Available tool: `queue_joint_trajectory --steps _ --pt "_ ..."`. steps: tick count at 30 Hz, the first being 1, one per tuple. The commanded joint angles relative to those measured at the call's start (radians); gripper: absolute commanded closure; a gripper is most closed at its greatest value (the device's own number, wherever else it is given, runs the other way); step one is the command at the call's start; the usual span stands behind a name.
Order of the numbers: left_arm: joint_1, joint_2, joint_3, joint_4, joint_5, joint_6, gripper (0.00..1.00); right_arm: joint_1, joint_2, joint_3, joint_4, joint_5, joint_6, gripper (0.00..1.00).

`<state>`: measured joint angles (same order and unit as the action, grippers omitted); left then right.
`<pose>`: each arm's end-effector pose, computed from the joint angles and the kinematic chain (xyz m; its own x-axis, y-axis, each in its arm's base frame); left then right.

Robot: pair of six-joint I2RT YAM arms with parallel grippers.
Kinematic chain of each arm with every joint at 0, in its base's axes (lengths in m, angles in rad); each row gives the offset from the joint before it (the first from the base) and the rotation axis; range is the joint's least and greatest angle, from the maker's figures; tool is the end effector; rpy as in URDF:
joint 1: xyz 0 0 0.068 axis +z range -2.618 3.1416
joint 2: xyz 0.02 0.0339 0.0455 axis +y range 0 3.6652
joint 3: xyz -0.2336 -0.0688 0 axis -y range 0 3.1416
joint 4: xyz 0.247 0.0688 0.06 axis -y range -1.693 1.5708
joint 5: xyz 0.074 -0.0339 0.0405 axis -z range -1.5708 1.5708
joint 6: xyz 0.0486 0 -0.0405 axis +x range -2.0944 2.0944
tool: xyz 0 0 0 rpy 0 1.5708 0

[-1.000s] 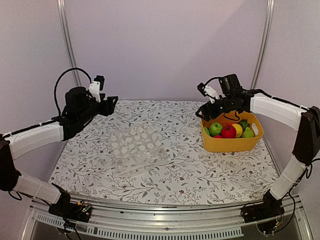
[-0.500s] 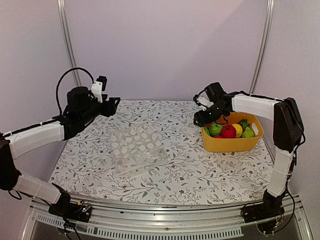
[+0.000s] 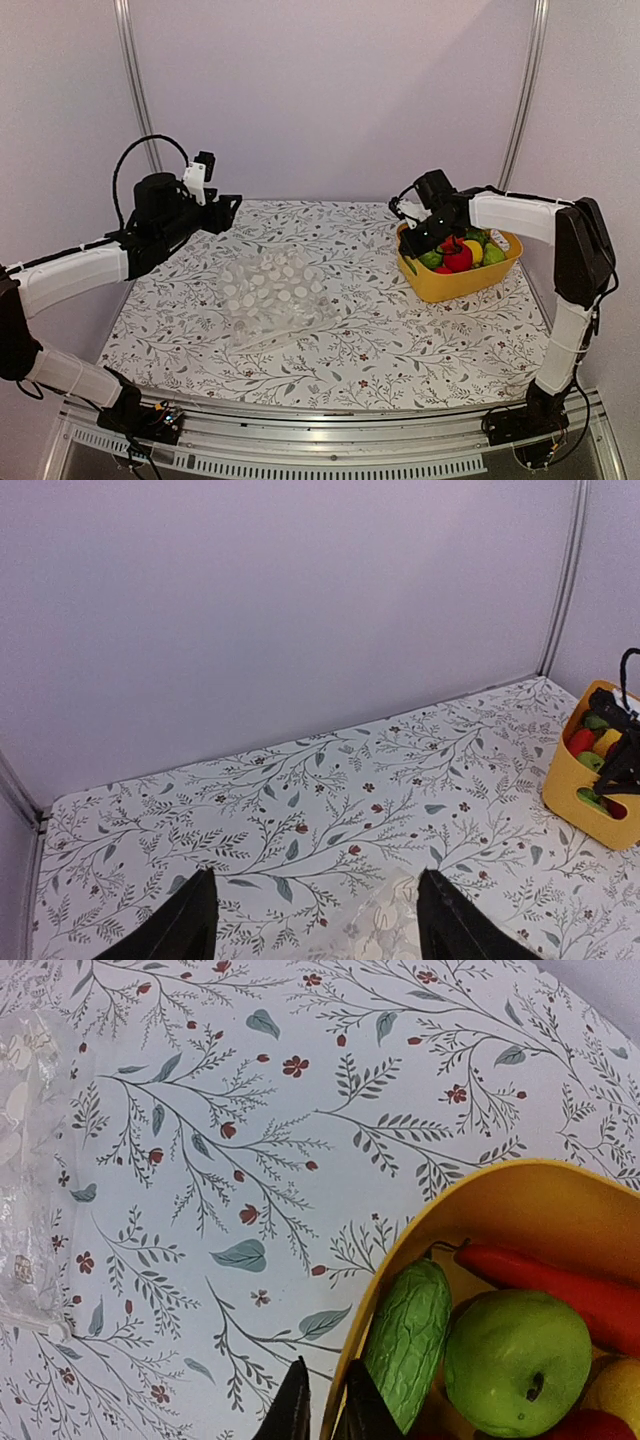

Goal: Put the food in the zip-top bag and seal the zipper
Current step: Adjust the bin at the corner of the board.

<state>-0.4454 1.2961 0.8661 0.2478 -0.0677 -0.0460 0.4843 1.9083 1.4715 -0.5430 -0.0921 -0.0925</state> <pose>0.2962 -0.1377 0.2677 -0.1804 0.0353 -0.9830 0.3619 0.9316 -0.0330 0.3650 0.1971 0.1822 -0.6847 -0.4642 -0.5619 -0.5747 0.8180 0.0246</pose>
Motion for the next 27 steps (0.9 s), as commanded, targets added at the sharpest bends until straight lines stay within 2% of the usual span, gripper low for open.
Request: queue_joint_trajectory --steps 1,6,12,15,19,20,21,22,24,25,27 --pt "-0.014 -0.011 0.029 -0.020 0.027 -0.009 0.33 0.010 -0.095 -0.095 -0.025 -0.080 -0.102 0.92" --pt "-0.017 -0.006 0.033 -0.023 0.051 -0.006 0.33 0.010 -0.236 -0.241 -0.065 -0.086 -0.228 0.97" --pt "-0.051 -0.018 0.041 -0.052 0.115 0.044 0.33 0.004 -0.513 -0.522 -0.080 -0.035 -0.456 0.97" --pt "-0.096 -0.012 0.066 -0.117 0.153 0.116 0.33 -0.016 -0.634 -0.632 -0.096 -0.017 -0.565 0.97" --pt "-0.186 0.007 0.122 -0.237 0.110 0.146 0.34 -0.057 -0.769 -0.716 -0.122 0.005 -0.648 0.92" --pt "-0.217 0.014 0.136 -0.299 0.087 0.162 0.34 -0.066 -0.789 -0.728 -0.127 0.014 -0.668 0.89" --pt "-0.258 0.023 0.153 -0.347 0.072 0.181 0.34 -0.075 -0.818 -0.733 -0.138 0.015 -0.677 0.81" --pt "-0.301 0.037 0.168 -0.389 0.012 0.196 0.34 -0.080 -0.834 -0.732 -0.154 0.001 -0.689 0.64" --pt "-0.390 0.061 0.198 -0.473 -0.059 0.204 0.35 -0.082 -0.871 -0.711 -0.186 -0.059 -0.686 0.43" --pt "-0.419 0.071 0.208 -0.512 -0.087 0.200 0.36 -0.082 -0.895 -0.694 -0.204 -0.101 -0.676 0.37" --pt "-0.472 0.087 0.217 -0.582 -0.131 0.193 0.39 -0.082 -0.917 -0.657 -0.220 -0.188 -0.646 0.34"
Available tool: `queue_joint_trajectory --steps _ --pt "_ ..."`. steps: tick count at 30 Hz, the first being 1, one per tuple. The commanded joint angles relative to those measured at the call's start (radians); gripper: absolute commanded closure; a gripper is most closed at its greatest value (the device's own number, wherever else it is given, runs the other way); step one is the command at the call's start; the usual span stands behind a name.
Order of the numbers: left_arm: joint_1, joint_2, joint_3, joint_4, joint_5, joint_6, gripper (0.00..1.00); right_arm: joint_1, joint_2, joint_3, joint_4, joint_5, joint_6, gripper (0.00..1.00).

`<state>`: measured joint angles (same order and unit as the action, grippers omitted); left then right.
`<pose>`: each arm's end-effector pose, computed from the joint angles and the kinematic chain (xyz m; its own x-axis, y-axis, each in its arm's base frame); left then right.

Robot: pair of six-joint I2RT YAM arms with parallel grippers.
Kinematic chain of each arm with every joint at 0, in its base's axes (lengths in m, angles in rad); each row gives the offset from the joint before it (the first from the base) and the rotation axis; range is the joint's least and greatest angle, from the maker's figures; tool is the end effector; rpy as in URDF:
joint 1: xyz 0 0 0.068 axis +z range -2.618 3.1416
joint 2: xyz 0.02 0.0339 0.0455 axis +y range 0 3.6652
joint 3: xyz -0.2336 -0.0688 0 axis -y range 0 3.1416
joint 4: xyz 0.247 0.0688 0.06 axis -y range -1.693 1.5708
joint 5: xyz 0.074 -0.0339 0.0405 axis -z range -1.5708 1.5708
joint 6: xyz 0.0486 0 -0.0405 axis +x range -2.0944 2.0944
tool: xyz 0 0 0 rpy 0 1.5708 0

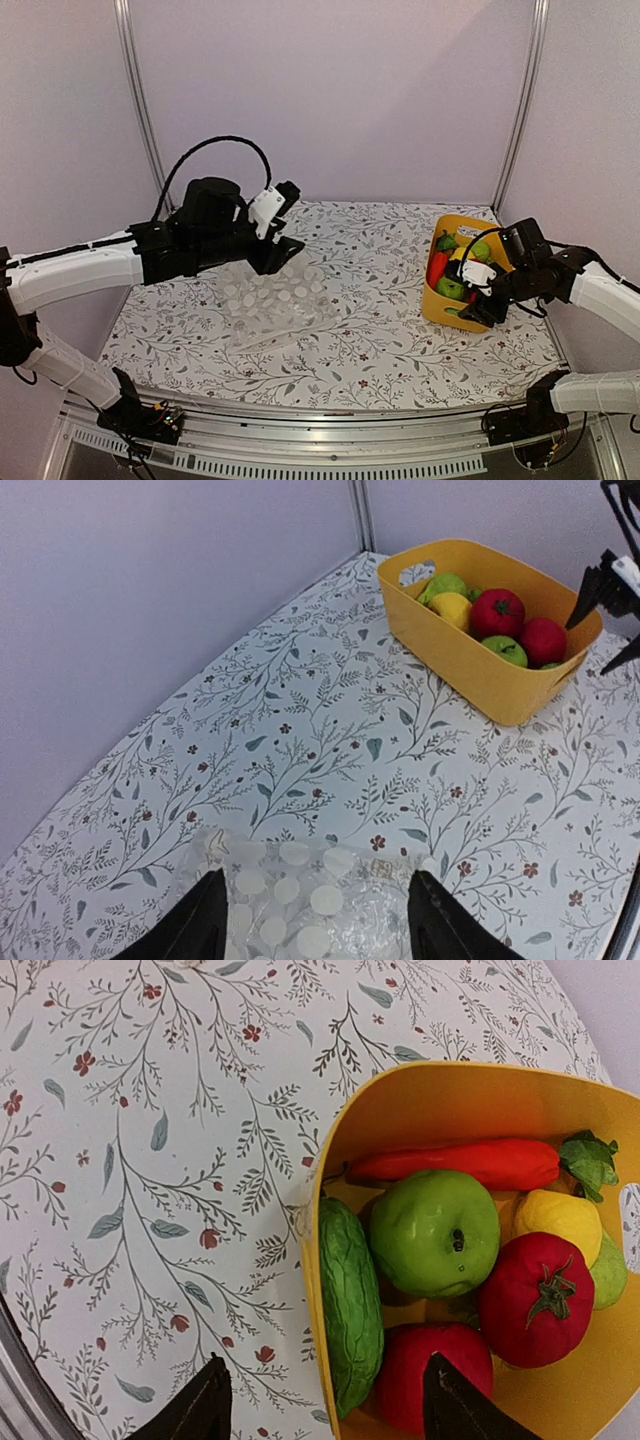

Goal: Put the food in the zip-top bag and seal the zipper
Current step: Adjust the bin at the corner of the board, then pick up the zipper food storage bag at the center of the board.

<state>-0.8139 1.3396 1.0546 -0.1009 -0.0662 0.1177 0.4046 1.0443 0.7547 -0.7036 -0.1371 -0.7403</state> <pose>0.2316 -0.2405 0.2829 -0.1764 0.3574 -0.9171 0.7089 0.6925 0.1335 0.2025 0.0940 0.2001 -0.2593 -0.8379 -0.4803 -0.8580 0.4282 -0.2838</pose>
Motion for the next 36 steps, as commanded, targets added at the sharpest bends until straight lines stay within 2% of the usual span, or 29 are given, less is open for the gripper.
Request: queue_joint_trajectory --steps 1,4,7,12,17,29,36 --pt "-0.126 0.050 0.027 -0.265 -0.154 0.023 0.40 -0.003 -0.060 0.076 -0.057 -0.180 0.016 0.34" --pt "-0.188 0.089 0.028 -0.364 -0.220 -0.018 0.44 -0.002 -0.059 0.110 0.004 -0.269 0.098 0.34" --pt "-0.242 0.155 0.047 -0.447 -0.282 -0.068 0.51 -0.003 -0.047 0.109 0.127 -0.276 0.183 0.33" --pt "-0.308 0.280 0.062 -0.514 -0.405 -0.107 0.49 -0.005 0.025 0.100 0.292 -0.215 0.319 0.34" --pt "-0.317 0.390 0.091 -0.553 -0.535 -0.116 0.50 -0.016 0.055 0.057 0.403 -0.238 0.405 0.34" --pt "-0.317 0.520 0.136 -0.534 -0.538 -0.084 0.50 -0.053 0.003 -0.015 0.464 -0.209 0.422 0.34" --pt "-0.364 0.511 0.164 -0.561 -0.541 -0.092 0.47 -0.054 0.017 -0.021 0.464 -0.211 0.422 0.34"
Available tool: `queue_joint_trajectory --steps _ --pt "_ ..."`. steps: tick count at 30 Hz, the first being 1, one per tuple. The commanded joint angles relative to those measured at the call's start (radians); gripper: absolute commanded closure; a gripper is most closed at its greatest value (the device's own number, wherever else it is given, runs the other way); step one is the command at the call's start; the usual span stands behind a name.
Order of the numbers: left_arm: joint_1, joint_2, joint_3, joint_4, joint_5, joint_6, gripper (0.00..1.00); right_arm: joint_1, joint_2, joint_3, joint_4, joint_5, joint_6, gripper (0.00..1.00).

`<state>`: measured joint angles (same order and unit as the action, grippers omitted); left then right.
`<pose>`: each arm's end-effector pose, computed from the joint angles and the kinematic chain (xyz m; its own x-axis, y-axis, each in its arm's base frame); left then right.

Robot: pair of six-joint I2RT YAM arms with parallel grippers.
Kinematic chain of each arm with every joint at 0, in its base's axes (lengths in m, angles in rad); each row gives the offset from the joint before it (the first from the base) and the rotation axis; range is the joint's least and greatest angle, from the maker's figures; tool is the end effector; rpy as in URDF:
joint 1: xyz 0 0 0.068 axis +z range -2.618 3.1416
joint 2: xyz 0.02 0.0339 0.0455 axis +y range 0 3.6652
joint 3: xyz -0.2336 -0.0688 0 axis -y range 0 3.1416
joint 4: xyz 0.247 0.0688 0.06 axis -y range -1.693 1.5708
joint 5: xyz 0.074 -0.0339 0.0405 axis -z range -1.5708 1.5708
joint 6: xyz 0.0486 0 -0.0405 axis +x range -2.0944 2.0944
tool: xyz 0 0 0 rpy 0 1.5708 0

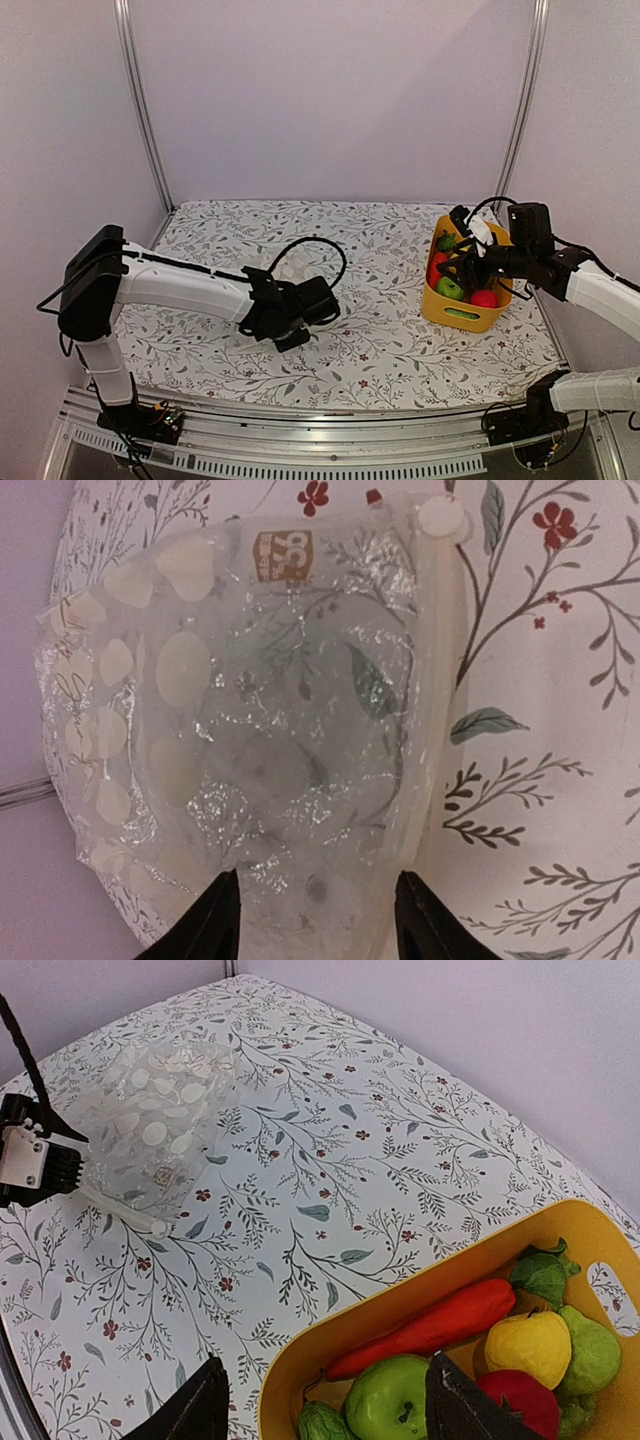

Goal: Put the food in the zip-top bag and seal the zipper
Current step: Pick up the zipper food storage bag at the center of the board.

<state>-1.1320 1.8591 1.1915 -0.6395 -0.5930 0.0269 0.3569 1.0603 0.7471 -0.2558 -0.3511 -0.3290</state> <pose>0.1722 -0.3029 0.1213 -0.3915 0.8867 -0.2460 0.6996 0.4605 0.5463 0.2379 0.1065 0.2338 -0.2841 -0.4297 -0.8571 -0.7305 0.6760 -0.0968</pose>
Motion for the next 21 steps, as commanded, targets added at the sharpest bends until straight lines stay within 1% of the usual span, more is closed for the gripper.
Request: queue_joint_trajectory --steps 1,7,13,18,19,21 --pt "-0.052 -0.015 0.025 -0.026 -0.013 -0.004 0.47 -0.006 0.001 -0.014 0.016 0.006 0.009 0.34" --pt "-0.070 0.009 0.013 -0.060 -0.011 -0.023 0.51 -0.006 -0.006 -0.017 0.022 0.010 0.005 0.34" --pt "-0.068 0.063 -0.003 -0.043 -0.123 -0.017 0.58 -0.006 0.004 -0.017 0.021 0.006 0.004 0.34" --pt "-0.064 0.104 -0.010 -0.024 -0.148 -0.001 0.59 -0.006 -0.003 -0.020 0.020 0.003 0.008 0.34" --pt "-0.063 0.109 -0.010 -0.021 -0.165 -0.001 0.60 -0.007 -0.003 -0.020 0.018 0.001 0.008 0.34" --pt "-0.059 0.113 -0.007 -0.018 -0.208 0.000 0.67 -0.006 -0.005 -0.020 0.017 0.002 0.009 0.34"
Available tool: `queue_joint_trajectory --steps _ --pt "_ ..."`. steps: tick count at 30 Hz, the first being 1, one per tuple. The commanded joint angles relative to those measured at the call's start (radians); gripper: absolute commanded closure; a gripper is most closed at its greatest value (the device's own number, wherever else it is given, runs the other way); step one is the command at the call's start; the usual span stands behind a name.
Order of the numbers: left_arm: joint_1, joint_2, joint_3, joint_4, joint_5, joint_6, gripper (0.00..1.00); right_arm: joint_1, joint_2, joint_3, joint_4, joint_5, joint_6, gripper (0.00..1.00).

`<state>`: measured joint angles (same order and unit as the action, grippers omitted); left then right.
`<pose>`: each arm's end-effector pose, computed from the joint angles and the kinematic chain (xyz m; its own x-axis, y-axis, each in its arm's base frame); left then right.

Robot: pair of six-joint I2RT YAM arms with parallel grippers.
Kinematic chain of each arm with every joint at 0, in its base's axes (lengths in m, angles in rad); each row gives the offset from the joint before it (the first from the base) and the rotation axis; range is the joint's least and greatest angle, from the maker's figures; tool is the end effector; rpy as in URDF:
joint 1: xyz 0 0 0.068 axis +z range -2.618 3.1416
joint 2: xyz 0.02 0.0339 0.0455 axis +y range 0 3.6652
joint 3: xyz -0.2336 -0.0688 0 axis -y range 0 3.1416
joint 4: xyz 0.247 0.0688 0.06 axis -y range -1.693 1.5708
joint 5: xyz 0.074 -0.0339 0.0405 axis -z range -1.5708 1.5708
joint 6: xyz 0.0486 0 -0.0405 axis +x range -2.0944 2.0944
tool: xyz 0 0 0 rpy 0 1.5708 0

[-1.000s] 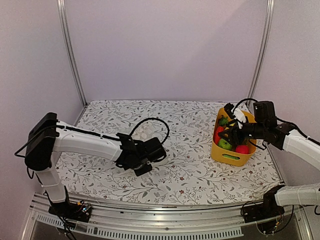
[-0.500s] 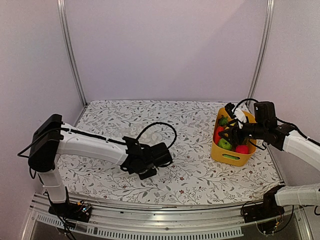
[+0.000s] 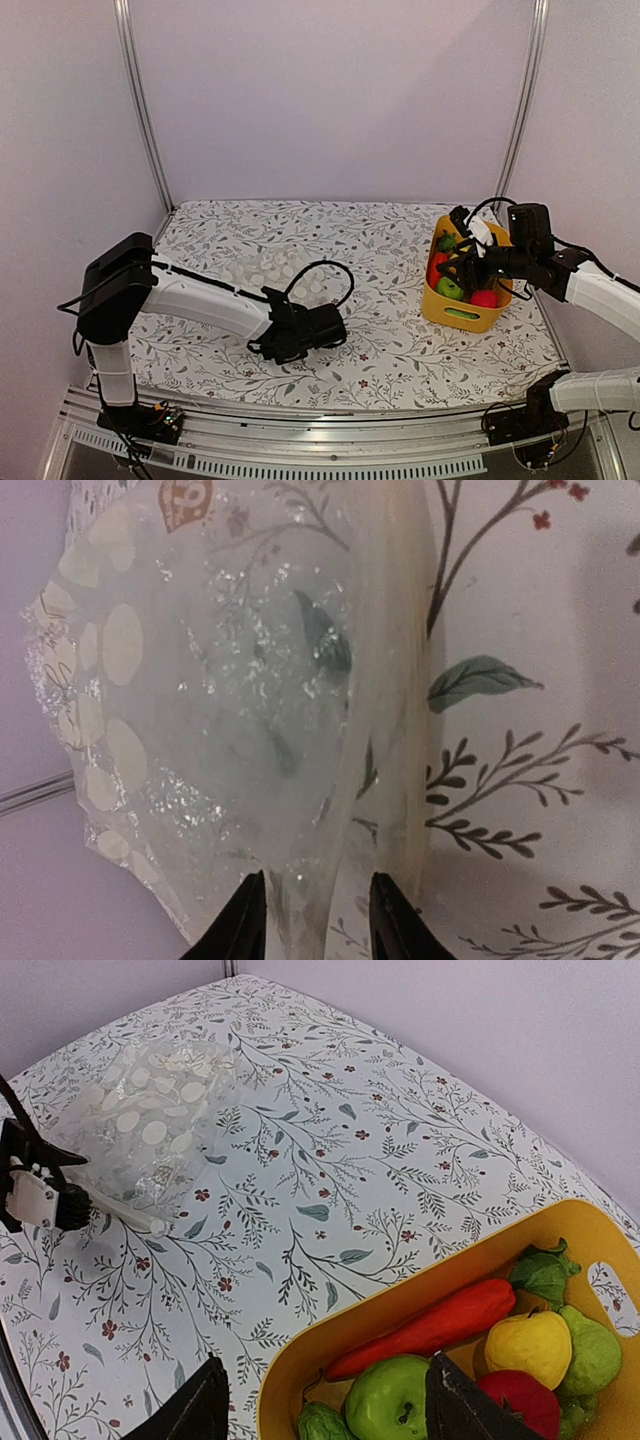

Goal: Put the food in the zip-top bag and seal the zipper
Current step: Pick up the zipper food storage bag at the center of the board.

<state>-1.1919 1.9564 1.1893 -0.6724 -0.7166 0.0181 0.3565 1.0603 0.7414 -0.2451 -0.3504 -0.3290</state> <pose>0.1561 -0.3058 0.0920 -0.3546 0.9274 -0.1191 0.6753 0.3421 0.6534 0.2381 0.1065 0.2329 -0.2803 -0.4282 -0.8591 -0.7294 0.6769 -0.0994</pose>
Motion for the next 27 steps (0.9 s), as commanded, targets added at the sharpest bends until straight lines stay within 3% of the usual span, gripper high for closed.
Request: queue_joint_trajectory --steps 1,9,14,15,20,27 --pt "0.003 0.013 -0.001 0.017 -0.106 0.007 0.71 -0.006 -0.004 -0.014 0.007 0.001 0.010 0.34" --pt "0.079 -0.099 0.050 0.090 -0.141 0.009 1.00 -0.008 0.011 0.046 0.008 0.062 0.034 0.36" --pt "0.176 -0.193 0.158 0.192 -0.004 -0.061 1.00 -0.008 0.068 0.201 0.014 0.040 0.076 0.34" --pt "0.186 -0.202 0.175 0.217 0.005 -0.063 1.00 -0.008 0.098 0.233 0.012 0.023 0.092 0.29" --pt "0.194 -0.190 0.282 0.290 0.012 -0.083 1.00 0.013 0.296 0.450 -0.054 -0.149 0.256 0.27" --pt "0.191 -0.161 0.355 0.404 0.056 -0.162 1.00 0.141 0.479 0.617 -0.006 -0.172 0.377 0.27"
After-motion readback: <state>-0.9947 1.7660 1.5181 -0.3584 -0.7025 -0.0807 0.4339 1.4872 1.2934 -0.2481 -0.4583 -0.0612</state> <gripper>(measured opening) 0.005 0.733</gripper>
